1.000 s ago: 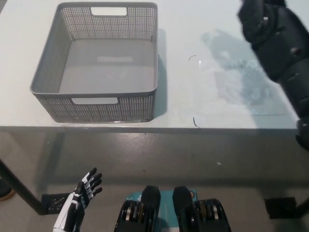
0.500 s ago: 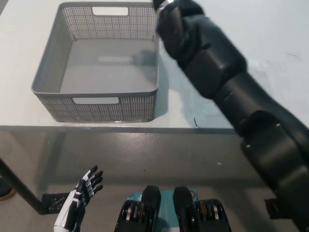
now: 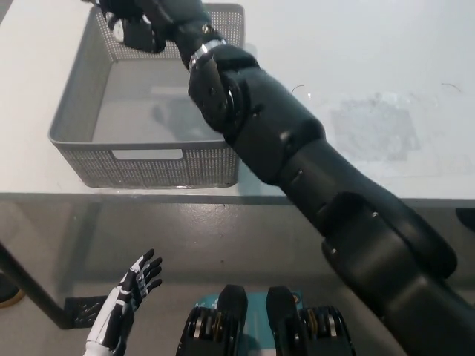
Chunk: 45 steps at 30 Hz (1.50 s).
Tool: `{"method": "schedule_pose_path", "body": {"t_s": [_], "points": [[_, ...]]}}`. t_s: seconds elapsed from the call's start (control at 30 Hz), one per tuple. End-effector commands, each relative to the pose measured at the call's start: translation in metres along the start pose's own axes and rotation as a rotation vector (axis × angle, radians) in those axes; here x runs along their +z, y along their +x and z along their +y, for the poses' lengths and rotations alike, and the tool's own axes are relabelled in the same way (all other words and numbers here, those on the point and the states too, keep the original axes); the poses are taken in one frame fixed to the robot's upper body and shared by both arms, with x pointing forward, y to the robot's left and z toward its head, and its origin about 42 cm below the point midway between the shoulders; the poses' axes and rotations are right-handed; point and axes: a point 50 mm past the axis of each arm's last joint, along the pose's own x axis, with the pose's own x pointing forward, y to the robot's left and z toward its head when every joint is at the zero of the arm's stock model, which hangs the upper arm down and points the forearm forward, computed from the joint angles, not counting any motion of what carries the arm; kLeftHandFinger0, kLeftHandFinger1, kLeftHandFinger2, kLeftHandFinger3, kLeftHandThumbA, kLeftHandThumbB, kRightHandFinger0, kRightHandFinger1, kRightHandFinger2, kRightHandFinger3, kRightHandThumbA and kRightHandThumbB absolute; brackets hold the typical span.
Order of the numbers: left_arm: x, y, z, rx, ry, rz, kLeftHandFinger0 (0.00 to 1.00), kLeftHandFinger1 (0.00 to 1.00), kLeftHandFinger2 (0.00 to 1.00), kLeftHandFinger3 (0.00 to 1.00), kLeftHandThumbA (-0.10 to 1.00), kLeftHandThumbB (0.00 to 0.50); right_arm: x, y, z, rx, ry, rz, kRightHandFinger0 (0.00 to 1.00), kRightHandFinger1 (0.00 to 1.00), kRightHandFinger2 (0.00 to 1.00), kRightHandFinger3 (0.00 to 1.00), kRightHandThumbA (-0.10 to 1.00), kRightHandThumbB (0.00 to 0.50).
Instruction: Use the right hand to pick up a webcam and put it into a container on the left side
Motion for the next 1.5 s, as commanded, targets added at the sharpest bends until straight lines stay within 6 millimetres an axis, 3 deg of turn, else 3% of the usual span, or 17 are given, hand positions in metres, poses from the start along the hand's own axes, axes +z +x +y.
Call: {"method": "schedule_pose_path", "body": {"t_s": [0.0, 0.17, 0.27, 0.33, 0.53, 0.67, 0.7, 0.73, 0.77, 0.8, 0.83, 0.87, 0.9, 0.97, 1.03, 1.27, 1.47], "points": [[0.011, 0.001, 0.001, -0.021, 0.036, -0.038, 1.0, 1.0, 1.0, 1.0, 1.0, 0.064, 0.012, 0.006, -0.001, -0.03, 0.037, -0.036, 0.01, 0.39, 0.81, 0.83, -0.1, 0.216], [0.008, -0.004, -0.002, -0.019, 0.015, -0.027, 1.0, 1.0, 1.0, 1.0, 1.0, 0.072, -0.013, -0.011, 0.029, 0.069, 0.022, 0.064, 0.02, 0.43, 0.83, 0.85, -0.1, 0.192], [0.009, -0.004, -0.002, -0.023, 0.029, -0.027, 1.0, 1.0, 1.0, 1.0, 1.0, 0.089, -0.02, -0.017, 0.036, 0.086, 0.03, 0.088, 0.01, 0.43, 0.81, 0.8, -0.1, 0.215], [0.009, -0.004, -0.003, -0.023, 0.026, -0.025, 1.0, 1.0, 1.0, 1.0, 1.0, 0.086, -0.028, -0.024, 0.044, 0.102, 0.026, 0.12, 0.0, 0.42, 0.82, 0.79, -0.1, 0.16], [0.009, -0.003, -0.003, -0.03, 0.032, -0.027, 1.0, 1.0, 1.0, 1.0, 1.0, 0.081, -0.037, -0.032, 0.053, 0.135, 0.014, 0.162, 0.0, 0.47, 0.88, 0.88, -0.1, 0.169], [0.008, -0.004, -0.003, -0.031, 0.046, -0.033, 1.0, 1.0, 1.0, 1.0, 1.0, 0.069, -0.043, -0.036, 0.056, 0.143, 0.012, 0.182, 0.0, 0.37, 0.74, 0.66, -0.1, 0.176], [0.008, -0.004, -0.003, -0.031, 0.047, -0.032, 1.0, 1.0, 1.0, 1.0, 1.0, 0.074, -0.044, -0.036, 0.055, 0.144, 0.013, 0.187, 0.0, 0.38, 0.73, 0.65, -0.1, 0.174], [0.009, -0.003, -0.003, -0.033, 0.048, -0.034, 1.0, 1.0, 1.0, 1.0, 1.0, 0.069, -0.044, -0.034, 0.052, 0.144, -0.006, 0.191, 0.0, 0.34, 0.63, 0.59, -0.1, 0.171], [0.009, -0.002, -0.002, -0.033, 0.047, -0.03, 1.0, 1.0, 1.0, 1.0, 1.0, 0.074, -0.045, -0.033, 0.05, 0.144, -0.006, 0.194, 0.01, 0.3, 0.52, 0.52, 0.05, 0.167], [0.01, -0.002, -0.002, -0.032, 0.047, -0.032, 1.0, 1.0, 1.0, 1.0, 1.0, 0.075, -0.045, -0.033, 0.049, 0.144, -0.007, 0.194, 0.0, 0.26, 0.46, 0.47, 0.05, 0.168], [0.01, -0.001, -0.002, -0.033, 0.043, -0.031, 1.0, 1.0, 1.0, 1.0, 1.0, 0.075, -0.046, -0.031, 0.046, 0.15, 0.0, 0.199, 0.1, 0.34, 0.55, 0.64, 0.27, 0.197], [0.011, 0.0, -0.001, -0.034, 0.047, -0.032, 1.0, 1.0, 1.0, 1.0, 1.0, 0.072, -0.047, -0.03, 0.044, 0.167, 0.019, 0.205, 0.33, 0.58, 0.77, 0.84, 0.45, 0.22], [0.011, 0.001, -0.001, -0.034, 0.049, -0.032, 1.0, 1.0, 1.0, 1.0, 1.0, 0.066, -0.049, -0.029, 0.042, 0.192, 0.032, 0.218, 0.74, 0.96, 1.0, 1.0, 0.6, 0.248], [0.01, 0.001, -0.001, -0.035, 0.052, -0.031, 1.0, 1.0, 1.0, 1.0, 1.0, 0.074, -0.052, -0.029, 0.039, 0.214, 0.035, 0.223, 1.0, 1.0, 1.0, 1.0, 0.76, 0.29], [0.009, 0.001, -0.001, -0.037, 0.06, -0.033, 1.0, 1.0, 1.0, 1.0, 1.0, 0.071, -0.057, -0.029, 0.035, 0.233, 0.03, 0.222, 1.0, 1.0, 1.0, 1.0, 0.99, 0.311], [0.01, 0.003, 0.0, -0.04, 0.058, -0.039, 1.0, 1.0, 1.0, 1.0, 0.99, 0.066, -0.06, -0.022, 0.018, 0.266, 0.11, 0.213, 1.0, 1.0, 1.0, 1.0, 1.0, 0.414], [0.009, 0.002, 0.0, -0.041, 0.061, -0.034, 1.0, 1.0, 1.0, 1.0, 0.94, 0.053, -0.062, -0.02, 0.007, 0.227, 0.193, 0.183, 1.0, 1.0, 1.0, 1.0, 1.0, 0.41]]}}
